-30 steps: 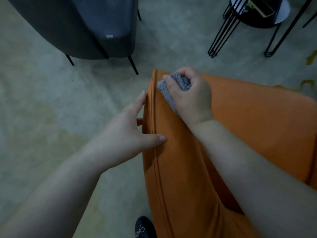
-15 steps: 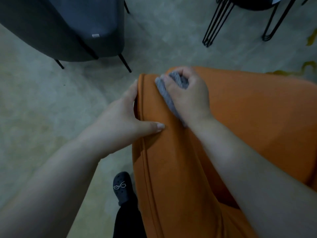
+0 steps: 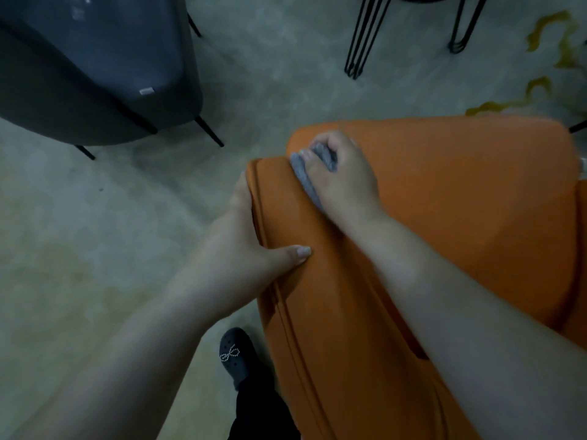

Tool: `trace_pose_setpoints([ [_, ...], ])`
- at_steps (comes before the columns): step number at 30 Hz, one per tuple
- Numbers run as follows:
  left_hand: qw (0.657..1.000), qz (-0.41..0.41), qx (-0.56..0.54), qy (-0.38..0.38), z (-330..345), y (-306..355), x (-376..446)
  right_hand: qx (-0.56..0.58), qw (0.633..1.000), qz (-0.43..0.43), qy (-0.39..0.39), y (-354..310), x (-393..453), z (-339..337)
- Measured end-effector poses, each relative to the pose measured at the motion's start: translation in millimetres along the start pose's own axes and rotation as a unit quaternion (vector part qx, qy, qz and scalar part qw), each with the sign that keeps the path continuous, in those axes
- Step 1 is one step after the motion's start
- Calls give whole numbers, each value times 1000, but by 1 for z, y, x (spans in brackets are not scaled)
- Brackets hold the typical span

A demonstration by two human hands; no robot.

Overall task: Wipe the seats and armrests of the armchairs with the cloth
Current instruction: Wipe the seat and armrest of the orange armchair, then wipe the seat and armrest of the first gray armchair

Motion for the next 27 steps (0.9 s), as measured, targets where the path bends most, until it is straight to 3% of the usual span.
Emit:
trace_pose_setpoints([
  [5,1000,9,8,-18,-2,-4,1,-13,1000,10,19,16,-71,-26],
  [10,998,5,-34,-57,-9,-4,17,-12,998,44,34,1,-25,-7],
  [14,995,28,-47,-86,-12,-7,24,-14,998,63,23,7,-10,2],
  [21,991,63,39,-112,-43,-1,22,-13,990,136,-41,2,-65,-34],
  [27,974,96,196,-53,-83,-12,12,-3,981,128,142,-68,-62,-49],
])
Point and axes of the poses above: each hand's wrist, its own x-axis towards the middle knuckle, its own z-axis out of the palm, y = z × x, the point moved 3 cm from there along x, towards the middle knuckle, and after that the axes turned 4 degrees about -x, right-handed, at the moved point
